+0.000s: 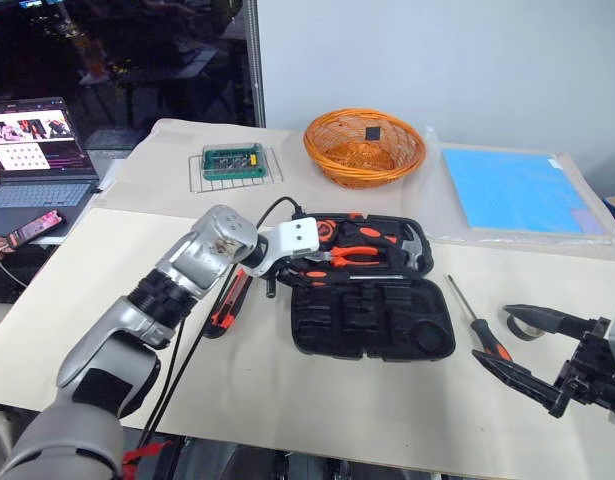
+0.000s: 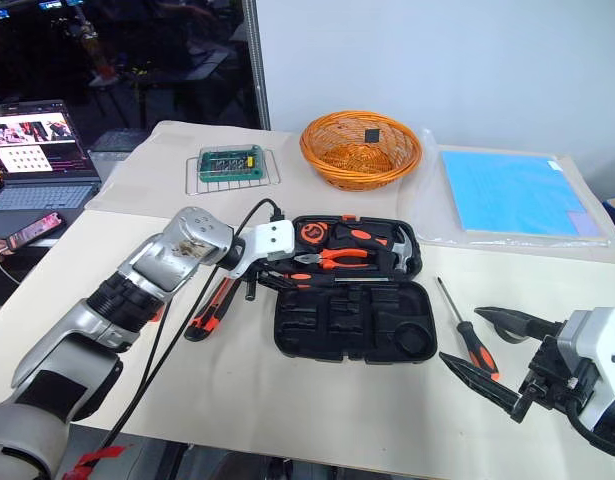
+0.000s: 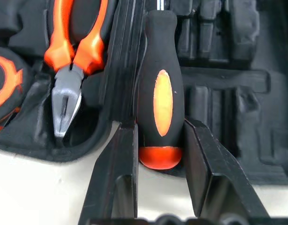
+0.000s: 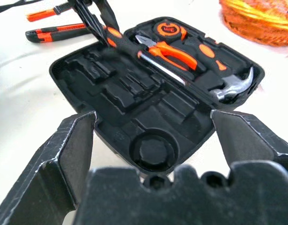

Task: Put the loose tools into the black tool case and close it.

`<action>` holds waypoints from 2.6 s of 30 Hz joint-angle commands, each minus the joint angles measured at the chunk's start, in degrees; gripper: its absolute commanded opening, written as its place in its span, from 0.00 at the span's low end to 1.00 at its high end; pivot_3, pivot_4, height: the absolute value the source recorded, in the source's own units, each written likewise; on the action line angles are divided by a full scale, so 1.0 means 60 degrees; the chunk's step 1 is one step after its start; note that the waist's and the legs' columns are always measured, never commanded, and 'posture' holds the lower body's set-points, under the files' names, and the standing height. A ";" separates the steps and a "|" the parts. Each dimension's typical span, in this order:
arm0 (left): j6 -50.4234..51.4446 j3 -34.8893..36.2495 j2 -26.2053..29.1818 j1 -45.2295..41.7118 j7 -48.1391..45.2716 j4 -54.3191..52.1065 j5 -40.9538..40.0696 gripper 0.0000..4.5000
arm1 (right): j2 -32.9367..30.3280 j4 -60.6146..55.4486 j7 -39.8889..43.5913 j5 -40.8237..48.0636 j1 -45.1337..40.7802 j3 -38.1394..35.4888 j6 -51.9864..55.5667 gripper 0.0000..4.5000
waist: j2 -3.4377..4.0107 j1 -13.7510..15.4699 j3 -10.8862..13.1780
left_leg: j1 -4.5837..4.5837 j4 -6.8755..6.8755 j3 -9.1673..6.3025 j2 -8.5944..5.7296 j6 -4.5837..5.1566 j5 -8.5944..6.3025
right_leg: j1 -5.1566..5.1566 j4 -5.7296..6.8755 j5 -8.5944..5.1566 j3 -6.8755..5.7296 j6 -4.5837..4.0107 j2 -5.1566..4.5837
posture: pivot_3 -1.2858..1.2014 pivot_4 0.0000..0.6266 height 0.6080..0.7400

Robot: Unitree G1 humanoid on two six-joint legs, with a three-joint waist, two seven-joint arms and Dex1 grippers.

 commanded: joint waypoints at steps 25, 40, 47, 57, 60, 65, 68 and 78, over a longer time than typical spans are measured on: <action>0.1363 0.4174 -0.2606 0.1197 0.2776 -0.0614 -0.1286 0.01 | 0.0055 -0.0900 -0.1165 0.0199 -0.0309 0.0237 0.0141 1.00 | 0.0008 0.0072 -0.0006 | -0.0020 0.0113 -0.0014 0.0006 0.0029 -0.0020 | 0.0025 0.0020 0.0001 -0.0013 0.0041 -0.0023 | 0.52 0.24 1.00; -0.1820 0.0790 -0.2329 0.2950 0.4297 0.1001 0.1905 0.00 | -0.0339 -0.0910 -0.3895 -0.0334 -0.1143 0.1152 0.2195 1.00 | 0.0059 0.0110 -0.0159 | 0.0036 0.0116 0.0002 0.0003 0.0065 -0.0048 | 0.0067 0.0021 0.0014 0.0022 0.0054 -0.0024 | 0.52 0.24 1.00; -0.2840 0.3090 -0.2802 0.3173 0.3836 -0.0281 -0.0418 0.00 | -0.0278 -0.0896 -0.5312 -0.1408 -0.1721 0.1856 0.3022 1.00 | 0.0069 0.0090 -0.0272 | 0.0050 0.0103 0.0005 0.0005 -0.0008 -0.0081 | 0.0054 0.0023 0.0020 0.0034 0.0048 -0.0024 | 0.52 0.24 1.00; 0.1361 0.4398 -0.0474 0.3820 0.1235 -0.5031 -0.4370 0.41 | -0.1908 0.0886 -0.5111 -0.0814 -0.3809 0.3524 0.6577 1.00 | 0.0062 -0.0116 -0.0252 | -0.0011 0.0110 0.0021 0.0003 0.0020 -0.0019 | 0.0021 0.0008 0.0013 0.0024 0.0050 -0.0024 | 0.52 0.24 1.00; 0.1959 0.4593 0.0191 0.4061 0.1037 -0.5976 -0.5059 0.66 | -0.2461 0.1578 -0.4878 -0.0983 -0.4136 0.4299 0.7153 0.89 | 0.0060 -0.0073 -0.0251 | -0.0011 0.0109 0.0023 0.0002 0.0047 -0.0035 | 0.0022 0.0006 0.0009 0.0023 0.0054 -0.0024 | 0.52 0.24 1.00; 0.2468 0.4713 0.0523 0.4194 0.1116 -0.6608 -0.5755 0.97 | -0.2907 0.2561 -0.4768 -0.1705 -0.4282 0.5061 0.7025 0.85 | 0.0058 -0.0004 -0.0250 | -0.0014 0.0112 0.0023 0.0001 0.0074 -0.0051 | 0.0024 0.0003 0.0008 0.0025 0.0062 -0.0024 | 0.52 0.24 1.00; 0.2470 0.4727 0.0568 0.4255 0.1282 -0.6649 -0.5880 0.97 | -0.2808 0.2900 -0.4609 -0.1838 -0.4411 0.5309 0.6957 0.85 | 0.0058 -0.0018 -0.0249 | -0.0012 0.0110 0.0025 0.0001 0.0074 -0.0052 | 0.0022 0.0004 0.0008 0.0026 0.0063 -0.0023 | 0.52 0.24 1.00; 0.2003 0.4958 0.0588 0.4471 0.1693 -0.6565 -0.5998 1.00 | -0.2558 0.1881 -0.4702 -0.2001 -0.4378 0.4562 0.7246 0.22 | 0.0055 -0.0009 -0.0247 | -0.0014 0.0110 0.0027 0.0001 0.0074 -0.0052 | 0.0023 0.0000 0.0013 0.0030 0.0074 -0.0021 | 0.52 0.24 1.00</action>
